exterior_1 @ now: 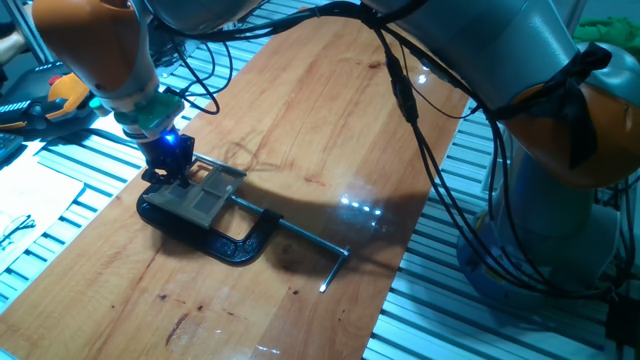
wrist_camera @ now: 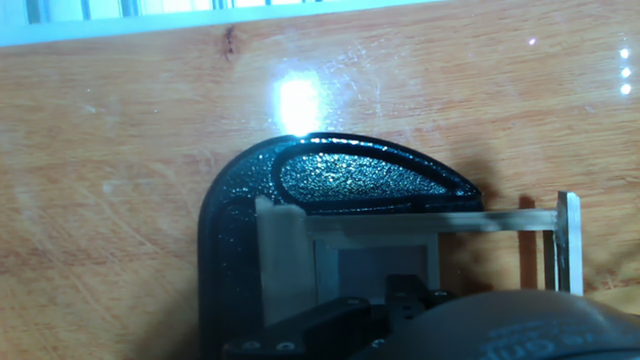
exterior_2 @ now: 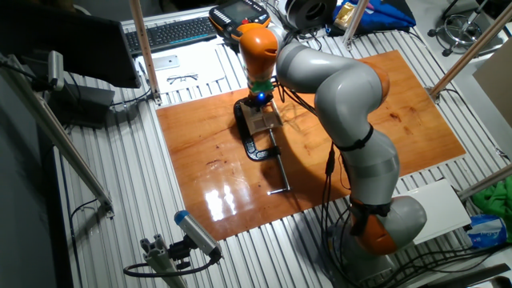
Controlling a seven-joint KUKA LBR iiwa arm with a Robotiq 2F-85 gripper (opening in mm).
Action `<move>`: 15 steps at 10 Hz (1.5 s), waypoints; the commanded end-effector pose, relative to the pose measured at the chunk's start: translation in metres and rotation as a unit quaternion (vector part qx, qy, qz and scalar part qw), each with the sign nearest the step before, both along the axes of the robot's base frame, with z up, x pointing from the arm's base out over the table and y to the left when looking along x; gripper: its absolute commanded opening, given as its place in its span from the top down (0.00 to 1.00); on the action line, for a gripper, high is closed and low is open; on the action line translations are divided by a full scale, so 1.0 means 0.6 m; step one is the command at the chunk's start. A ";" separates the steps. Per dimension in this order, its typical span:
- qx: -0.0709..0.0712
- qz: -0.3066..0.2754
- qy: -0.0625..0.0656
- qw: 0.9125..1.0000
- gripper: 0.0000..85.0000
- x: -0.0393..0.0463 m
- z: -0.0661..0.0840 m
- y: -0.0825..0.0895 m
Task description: Close a sliding window
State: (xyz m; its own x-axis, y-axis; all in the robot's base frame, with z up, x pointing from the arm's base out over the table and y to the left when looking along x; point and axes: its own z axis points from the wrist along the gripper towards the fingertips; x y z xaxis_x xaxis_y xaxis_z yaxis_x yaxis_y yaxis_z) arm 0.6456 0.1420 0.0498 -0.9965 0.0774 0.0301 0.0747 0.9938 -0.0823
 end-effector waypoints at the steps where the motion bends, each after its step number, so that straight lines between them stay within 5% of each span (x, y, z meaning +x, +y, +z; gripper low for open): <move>1: 0.000 0.000 0.000 1.000 1.00 0.000 -0.001 -0.001; 15: -0.002 -0.001 -0.001 1.000 1.00 0.000 -0.006 -0.006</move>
State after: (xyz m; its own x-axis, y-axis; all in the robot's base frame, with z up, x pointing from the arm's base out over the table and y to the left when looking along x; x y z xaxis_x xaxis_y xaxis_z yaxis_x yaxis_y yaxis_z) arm 0.6455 0.1382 0.0463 -0.9964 0.0802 0.0278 0.0775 0.9933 -0.0857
